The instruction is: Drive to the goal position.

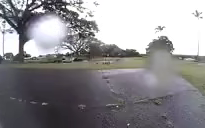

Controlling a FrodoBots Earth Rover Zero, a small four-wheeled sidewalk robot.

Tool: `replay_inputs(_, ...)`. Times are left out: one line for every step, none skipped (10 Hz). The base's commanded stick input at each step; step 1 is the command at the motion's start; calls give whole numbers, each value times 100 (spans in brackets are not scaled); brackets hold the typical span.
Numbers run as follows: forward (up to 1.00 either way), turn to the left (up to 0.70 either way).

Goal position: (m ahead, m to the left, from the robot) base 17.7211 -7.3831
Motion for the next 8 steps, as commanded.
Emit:
replay_inputs(85,-34)
replay_inputs(85,-8)
replay_inputs(85,0)
replay_inputs(85,0)
replay_inputs(85,0)
replay_inputs(85,-3)
replay_inputs(85,-10)
replay_inputs(85,-32)
